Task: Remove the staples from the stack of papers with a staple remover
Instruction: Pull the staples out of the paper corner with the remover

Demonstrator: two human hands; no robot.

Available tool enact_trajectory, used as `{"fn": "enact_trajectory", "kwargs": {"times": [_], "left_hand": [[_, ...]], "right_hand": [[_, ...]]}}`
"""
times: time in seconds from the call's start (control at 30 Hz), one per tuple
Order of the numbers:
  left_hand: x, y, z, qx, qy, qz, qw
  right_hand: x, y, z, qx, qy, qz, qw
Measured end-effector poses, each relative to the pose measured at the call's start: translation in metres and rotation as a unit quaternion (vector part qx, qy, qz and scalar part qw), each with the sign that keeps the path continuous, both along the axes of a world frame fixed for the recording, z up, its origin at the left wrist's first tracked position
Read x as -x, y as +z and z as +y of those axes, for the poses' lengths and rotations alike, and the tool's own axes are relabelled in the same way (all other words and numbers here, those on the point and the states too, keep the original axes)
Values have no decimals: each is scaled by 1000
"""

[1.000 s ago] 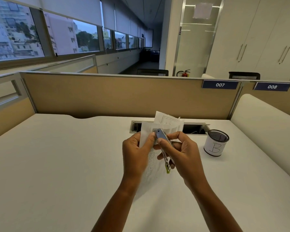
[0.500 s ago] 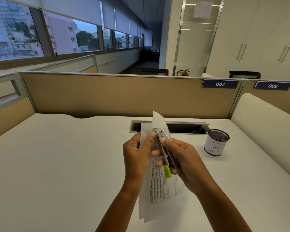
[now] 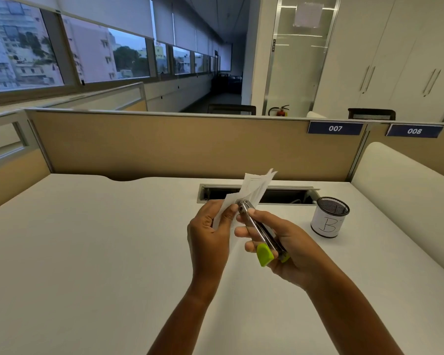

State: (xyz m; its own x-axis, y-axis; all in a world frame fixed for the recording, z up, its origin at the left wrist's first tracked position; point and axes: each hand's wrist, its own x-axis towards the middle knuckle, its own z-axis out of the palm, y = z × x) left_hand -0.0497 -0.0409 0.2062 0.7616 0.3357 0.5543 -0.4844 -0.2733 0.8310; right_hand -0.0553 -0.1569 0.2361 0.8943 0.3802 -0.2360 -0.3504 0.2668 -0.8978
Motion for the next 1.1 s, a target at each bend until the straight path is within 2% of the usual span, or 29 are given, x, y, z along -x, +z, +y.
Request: {"fn": "enact_trajectory", "kwargs": {"times": [0.47,0.67,0.93,1.1], "left_hand": [[0,-2,0,59,5,32,998],[0,-8,-1,28,30,30,999],[-4,-15,-1,-53,84,-46,994],[-4,-15,-2,-68,94,-70,991]], "right_hand": [[0,-3,6,-108,-22,71,991],[2,-6,9,-126,-53,110,985],[0,-9,7,-114,-74,106,985],[2,-12,9,-88,-99,120,984]]}}
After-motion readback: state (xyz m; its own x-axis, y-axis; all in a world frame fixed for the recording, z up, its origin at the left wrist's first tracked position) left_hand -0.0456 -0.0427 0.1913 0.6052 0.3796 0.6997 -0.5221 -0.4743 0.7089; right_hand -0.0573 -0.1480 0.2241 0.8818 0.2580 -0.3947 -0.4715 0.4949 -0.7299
